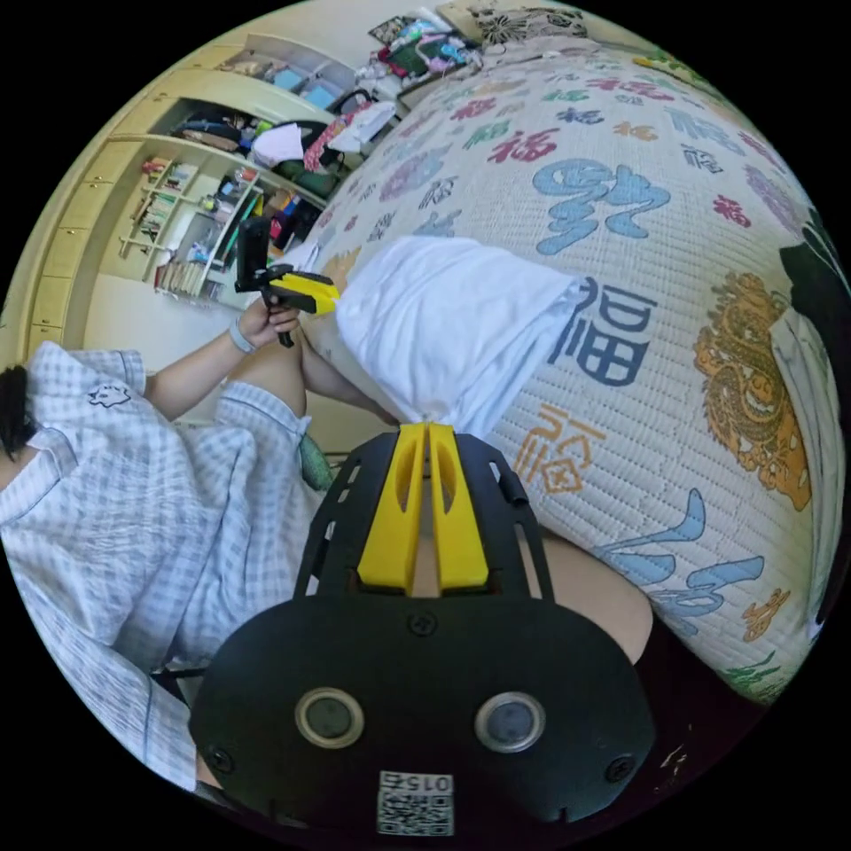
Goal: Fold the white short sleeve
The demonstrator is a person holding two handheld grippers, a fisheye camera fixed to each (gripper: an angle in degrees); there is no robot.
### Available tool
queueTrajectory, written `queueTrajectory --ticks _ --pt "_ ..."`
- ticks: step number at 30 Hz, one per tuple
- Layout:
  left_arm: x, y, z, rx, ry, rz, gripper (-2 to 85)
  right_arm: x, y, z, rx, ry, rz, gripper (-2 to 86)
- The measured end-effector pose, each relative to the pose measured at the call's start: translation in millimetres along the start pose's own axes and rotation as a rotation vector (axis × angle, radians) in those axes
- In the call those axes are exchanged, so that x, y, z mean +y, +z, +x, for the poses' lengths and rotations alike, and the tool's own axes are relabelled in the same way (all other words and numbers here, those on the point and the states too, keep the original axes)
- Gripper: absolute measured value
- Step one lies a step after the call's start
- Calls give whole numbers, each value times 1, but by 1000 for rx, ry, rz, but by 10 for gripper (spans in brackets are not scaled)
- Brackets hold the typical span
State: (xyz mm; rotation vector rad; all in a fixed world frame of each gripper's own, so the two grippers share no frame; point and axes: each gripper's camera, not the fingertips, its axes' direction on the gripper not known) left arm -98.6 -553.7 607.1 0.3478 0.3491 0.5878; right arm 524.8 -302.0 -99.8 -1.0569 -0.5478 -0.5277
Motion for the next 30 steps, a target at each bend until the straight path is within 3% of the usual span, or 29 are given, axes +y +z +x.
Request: queueTrajectory --ticks 7,11,16,19,22,25,30 --pt "5 18 10 -54 -9 -129 31 -6 36 6 2 27 -203 30" --pt "-4 2 11 -3 -36 -195 67 -2 7 30 -29 134 -13 79" --pt "-41 -61 -4 -56 -145 31 94 -15 -23 74 -86 281 279 89" --pt "-78 -65 -43 -53 -295 144 99 -38 -8 106 -119 369 268 93" --pt "-110 -30 -89 27 -430 71 72 -54 11 131 -213 427 255 53" --pt "-122 -15 -105 138 -464 73 32 -55 14 137 -242 424 294 21" --pt "-104 -45 -107 98 -524 177 -2 -32 13 162 -271 480 325 3"
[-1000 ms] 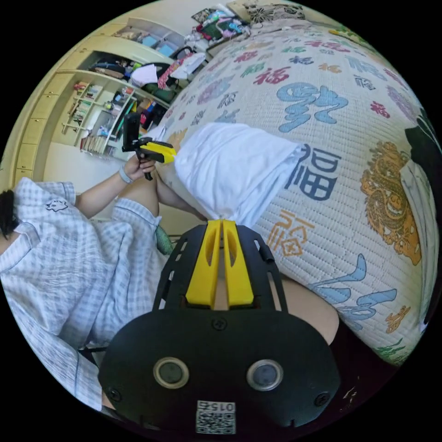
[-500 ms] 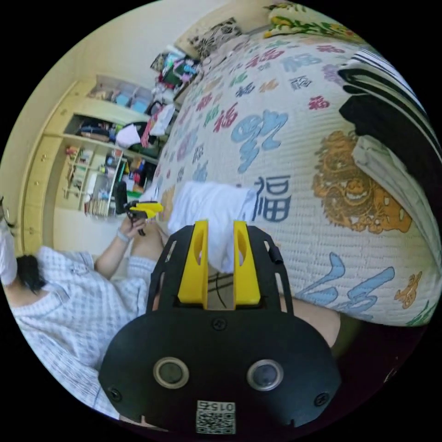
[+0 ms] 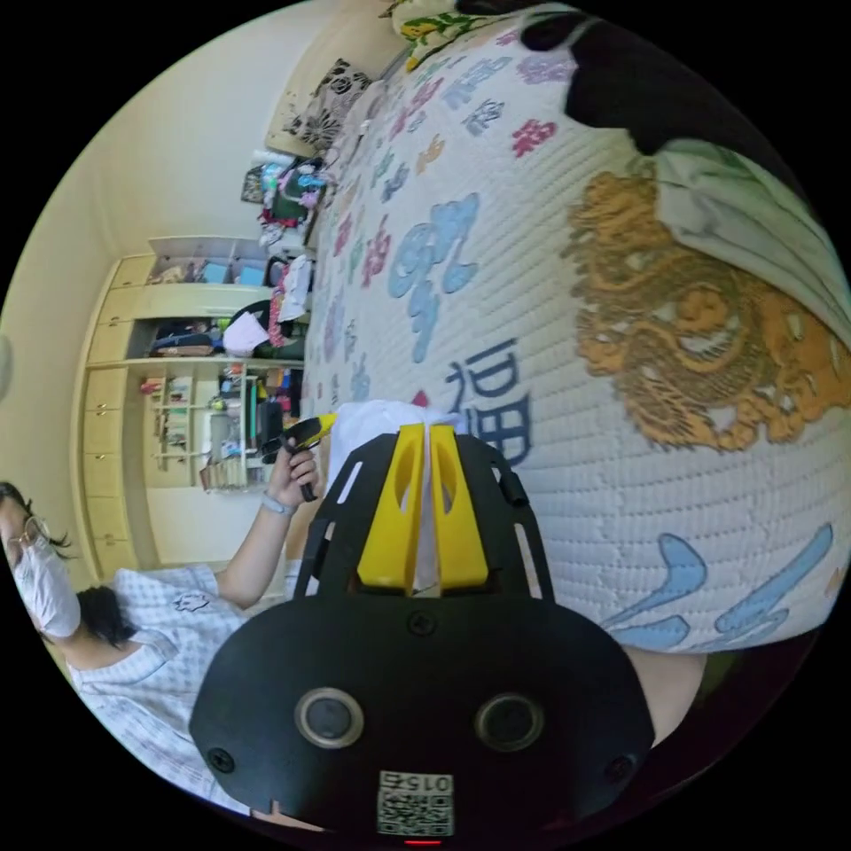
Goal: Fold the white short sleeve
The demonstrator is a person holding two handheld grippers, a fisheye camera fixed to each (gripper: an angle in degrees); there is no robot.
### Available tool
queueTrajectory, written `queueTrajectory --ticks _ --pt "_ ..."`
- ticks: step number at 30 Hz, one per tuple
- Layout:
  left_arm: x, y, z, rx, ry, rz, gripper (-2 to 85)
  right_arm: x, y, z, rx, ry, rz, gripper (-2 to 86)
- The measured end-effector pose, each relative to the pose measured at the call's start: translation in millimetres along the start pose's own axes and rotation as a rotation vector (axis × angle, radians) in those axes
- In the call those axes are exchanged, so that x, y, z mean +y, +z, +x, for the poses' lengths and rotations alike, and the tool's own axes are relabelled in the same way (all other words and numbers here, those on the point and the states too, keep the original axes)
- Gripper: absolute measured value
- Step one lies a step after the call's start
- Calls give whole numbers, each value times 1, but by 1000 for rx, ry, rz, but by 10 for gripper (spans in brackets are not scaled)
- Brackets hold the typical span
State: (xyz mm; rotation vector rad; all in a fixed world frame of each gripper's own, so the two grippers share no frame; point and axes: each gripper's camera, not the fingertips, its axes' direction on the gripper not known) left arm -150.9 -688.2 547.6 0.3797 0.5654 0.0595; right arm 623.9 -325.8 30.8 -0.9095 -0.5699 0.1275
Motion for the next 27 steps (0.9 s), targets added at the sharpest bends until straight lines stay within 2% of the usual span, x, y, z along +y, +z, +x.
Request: queueTrajectory --ticks 3,6,11,15,17,19,23,27 --pt "2 -9 -13 55 -50 69 -5 1 -1 18 -41 33 60 4" --pt "-2 1 0 -3 -2 48 2 -2 10 12 33 -17 9 14" --pt "9 -13 31 1 23 15 74 18 -11 8 73 -47 49 62" --pt "36 5 51 9 51 -114 78 29 25 12 13 -62 -163 77" --pt "51 30 57 27 52 -202 50 35 55 15 0 -65 -283 40" --pt "58 34 59 43 48 -198 22 38 63 14 18 -79 -291 19" --pt "71 16 83 -118 98 -170 9 48 49 14 111 -86 -221 7" --pt "77 38 94 -214 110 -219 9 49 76 22 212 -80 -300 14"
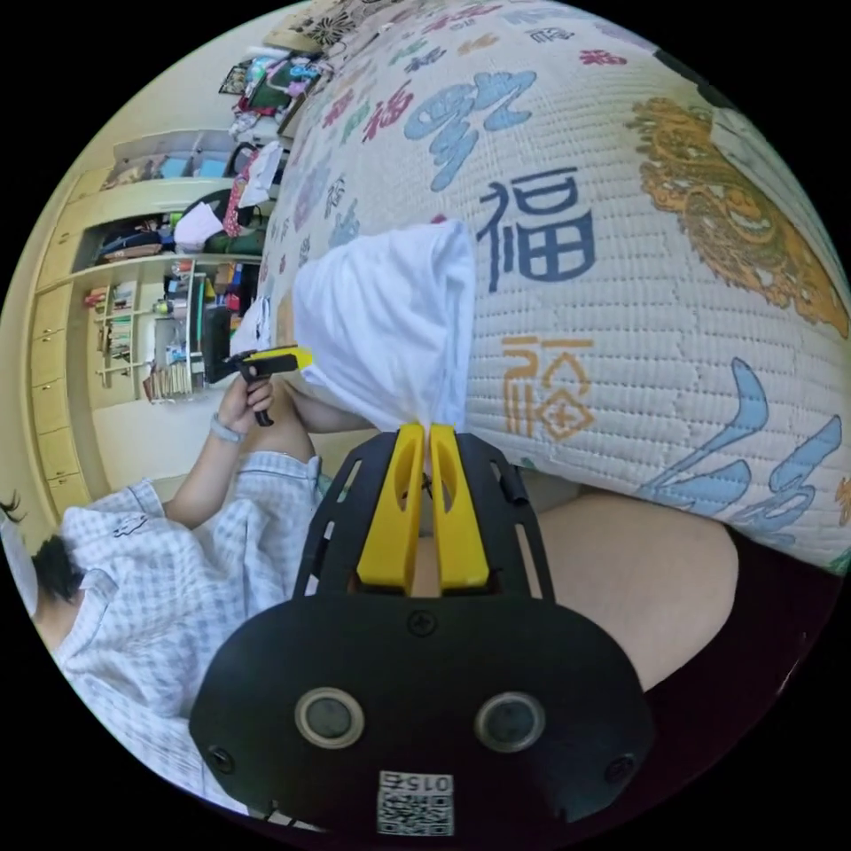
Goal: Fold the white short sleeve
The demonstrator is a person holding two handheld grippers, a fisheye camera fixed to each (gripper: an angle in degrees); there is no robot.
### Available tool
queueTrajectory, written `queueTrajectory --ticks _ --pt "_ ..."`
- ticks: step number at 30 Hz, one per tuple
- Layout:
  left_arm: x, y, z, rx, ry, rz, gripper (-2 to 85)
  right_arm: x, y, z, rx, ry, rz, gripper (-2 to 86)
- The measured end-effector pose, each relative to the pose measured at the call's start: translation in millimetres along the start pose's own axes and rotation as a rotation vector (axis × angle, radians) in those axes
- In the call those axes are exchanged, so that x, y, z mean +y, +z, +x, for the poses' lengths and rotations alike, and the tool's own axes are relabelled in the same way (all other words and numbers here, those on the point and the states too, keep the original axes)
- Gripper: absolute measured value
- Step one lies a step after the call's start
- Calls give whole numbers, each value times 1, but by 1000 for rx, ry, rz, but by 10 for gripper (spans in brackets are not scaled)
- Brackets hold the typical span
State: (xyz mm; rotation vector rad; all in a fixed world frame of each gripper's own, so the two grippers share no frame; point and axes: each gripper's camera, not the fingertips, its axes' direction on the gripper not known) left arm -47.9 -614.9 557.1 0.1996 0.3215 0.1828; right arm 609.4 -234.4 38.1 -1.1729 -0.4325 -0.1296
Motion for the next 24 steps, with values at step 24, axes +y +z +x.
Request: queueTrajectory --ticks 24 --pt "-32 -67 117 11 120 66 22 -39 16 20 -199 -164 133 35"
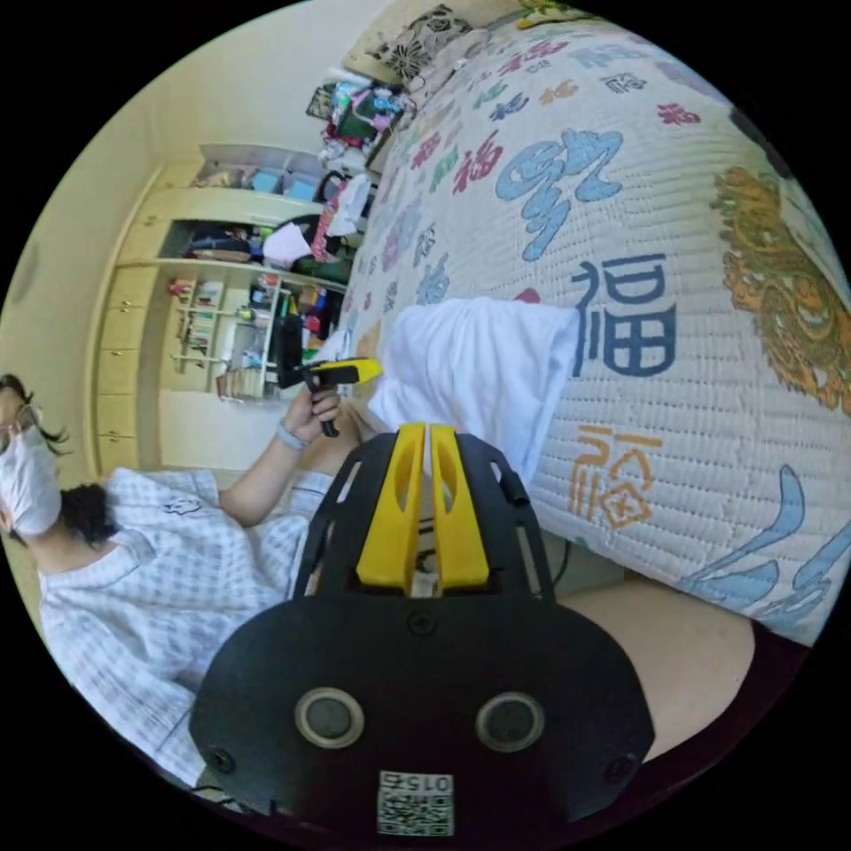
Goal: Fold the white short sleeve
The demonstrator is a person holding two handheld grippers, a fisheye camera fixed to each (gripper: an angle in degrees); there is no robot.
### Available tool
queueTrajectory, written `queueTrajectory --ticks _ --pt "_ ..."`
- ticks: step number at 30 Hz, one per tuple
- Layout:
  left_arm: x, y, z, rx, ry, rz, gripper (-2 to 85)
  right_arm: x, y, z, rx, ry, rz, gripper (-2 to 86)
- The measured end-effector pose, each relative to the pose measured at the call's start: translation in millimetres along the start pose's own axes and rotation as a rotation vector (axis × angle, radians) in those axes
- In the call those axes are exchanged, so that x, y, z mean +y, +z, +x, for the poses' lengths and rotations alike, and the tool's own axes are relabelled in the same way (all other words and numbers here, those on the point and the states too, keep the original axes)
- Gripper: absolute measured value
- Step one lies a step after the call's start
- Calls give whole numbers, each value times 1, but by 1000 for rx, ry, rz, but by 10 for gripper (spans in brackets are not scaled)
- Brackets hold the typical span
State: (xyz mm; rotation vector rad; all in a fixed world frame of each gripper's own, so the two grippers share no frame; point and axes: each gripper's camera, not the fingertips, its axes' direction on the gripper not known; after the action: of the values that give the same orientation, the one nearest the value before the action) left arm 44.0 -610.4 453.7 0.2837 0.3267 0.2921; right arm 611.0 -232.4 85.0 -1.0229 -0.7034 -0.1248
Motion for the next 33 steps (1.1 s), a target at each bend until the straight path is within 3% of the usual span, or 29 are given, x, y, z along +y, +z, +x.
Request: queueTrajectory --ticks 2,6,8,10,16,23,28,33 --pt "13 -44 -21 154 -54 96 71 19 -39 24 -77 27 154 91" --pt "22 -88 -61 228 -133 132 102 33 -68 73 -201 96 262 138" --pt "11 -93 -74 306 -148 98 116 22 -59 100 -329 155 214 160" --pt "-5 -88 -72 322 -142 37 118 4 -44 107 -305 192 97 167" --pt "-52 -95 -42 382 -80 -29 111 -31 -11 121 -179 199 -71 112" --pt "-90 -102 10 395 8 -54 97 -26 24 126 -296 105 70 95" --pt "-117 -108 34 434 -11 -60 79 -42 69 125 -393 79 53 60" --pt "-129 -153 54 440 -5 -42 51 -24 67 97 -315 55 97 45"
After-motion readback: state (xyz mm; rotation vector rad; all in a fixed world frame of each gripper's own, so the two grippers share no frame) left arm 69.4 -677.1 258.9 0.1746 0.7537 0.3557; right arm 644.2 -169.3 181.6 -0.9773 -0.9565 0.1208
